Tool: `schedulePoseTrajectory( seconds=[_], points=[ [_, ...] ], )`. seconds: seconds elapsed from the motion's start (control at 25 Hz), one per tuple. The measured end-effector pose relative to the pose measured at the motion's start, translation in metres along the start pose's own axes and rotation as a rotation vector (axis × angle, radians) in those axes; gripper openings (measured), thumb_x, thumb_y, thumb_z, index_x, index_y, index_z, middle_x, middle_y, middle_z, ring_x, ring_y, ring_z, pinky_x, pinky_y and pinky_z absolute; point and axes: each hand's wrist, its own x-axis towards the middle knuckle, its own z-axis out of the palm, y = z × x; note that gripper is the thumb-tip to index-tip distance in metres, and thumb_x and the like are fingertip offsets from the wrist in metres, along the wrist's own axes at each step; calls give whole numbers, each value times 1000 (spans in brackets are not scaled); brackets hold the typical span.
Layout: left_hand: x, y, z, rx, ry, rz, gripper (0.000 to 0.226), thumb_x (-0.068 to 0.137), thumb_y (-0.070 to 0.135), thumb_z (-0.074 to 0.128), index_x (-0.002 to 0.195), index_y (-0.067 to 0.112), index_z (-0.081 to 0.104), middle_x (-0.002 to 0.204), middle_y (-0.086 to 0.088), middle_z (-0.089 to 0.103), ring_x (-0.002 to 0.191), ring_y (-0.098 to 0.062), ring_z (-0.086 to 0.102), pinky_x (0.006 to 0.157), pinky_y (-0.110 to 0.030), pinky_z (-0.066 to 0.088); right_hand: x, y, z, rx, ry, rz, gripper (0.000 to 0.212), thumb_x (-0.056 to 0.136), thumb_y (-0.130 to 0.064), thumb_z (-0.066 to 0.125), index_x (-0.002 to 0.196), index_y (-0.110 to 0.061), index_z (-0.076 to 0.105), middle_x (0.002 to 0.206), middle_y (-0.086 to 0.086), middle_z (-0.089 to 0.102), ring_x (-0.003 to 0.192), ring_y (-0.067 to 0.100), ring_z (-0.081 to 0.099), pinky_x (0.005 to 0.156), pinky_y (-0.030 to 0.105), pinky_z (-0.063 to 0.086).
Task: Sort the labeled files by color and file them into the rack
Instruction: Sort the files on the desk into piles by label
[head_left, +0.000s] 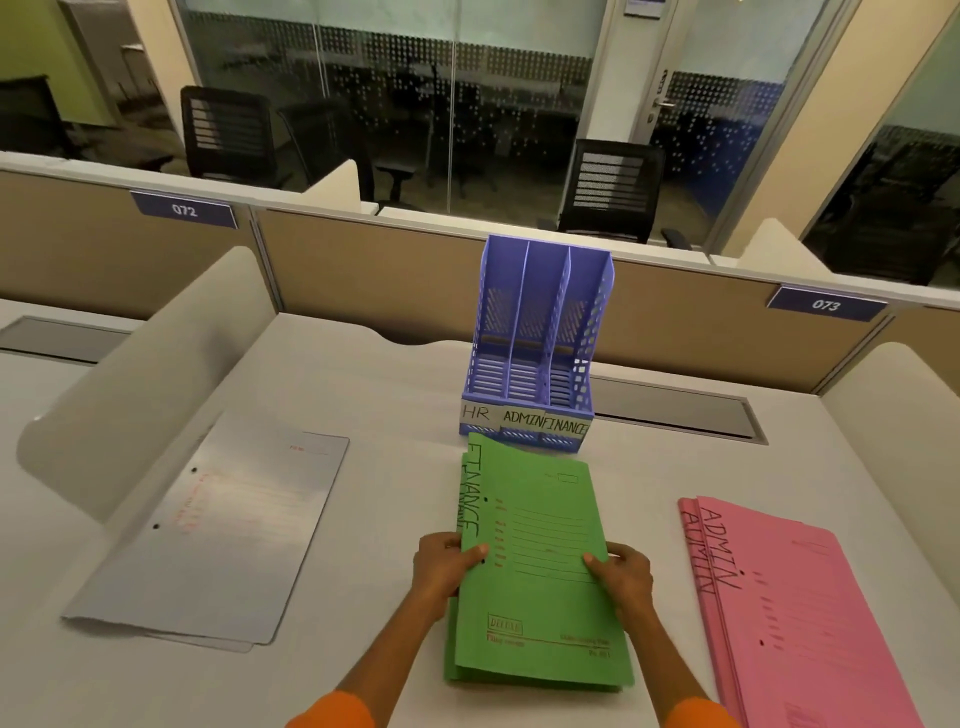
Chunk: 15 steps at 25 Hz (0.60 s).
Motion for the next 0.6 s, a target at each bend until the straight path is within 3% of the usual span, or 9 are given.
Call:
schedulePoseTrajectory(
  seconds=[0.16, 0.44, 0.6],
  points=[
    [10, -10, -5, 205, 59, 88, 27, 75, 18, 84, 98, 10, 76, 93, -6, 77, 78, -15, 73, 74, -32, 62, -1, 0, 8, -35, 42, -21, 48, 82, 0, 74, 127, 3, 57, 116, 24, 67, 103, 37, 65, 96, 46, 52],
    [21, -16, -3, 434, 72, 178, 31, 68, 19, 88, 95, 9, 75, 93, -4, 76, 72, -10, 65, 58, -10, 45, 1, 7, 15, -129, 90, -65, 45, 81, 3, 72, 123, 5, 56, 117, 24, 67, 106, 38, 64, 95, 47, 52],
    [23, -17, -3, 526, 95, 170, 38, 67, 23, 89, 96, 10, 68, 88, -1, 68, 77, -14, 62, 65, -20, 46, 3, 7, 18, -191, 108, -56, 53, 79, -3, 75, 128, 2, 54, 122, 24, 63, 107, 38, 63, 93, 47, 54]
  ],
)
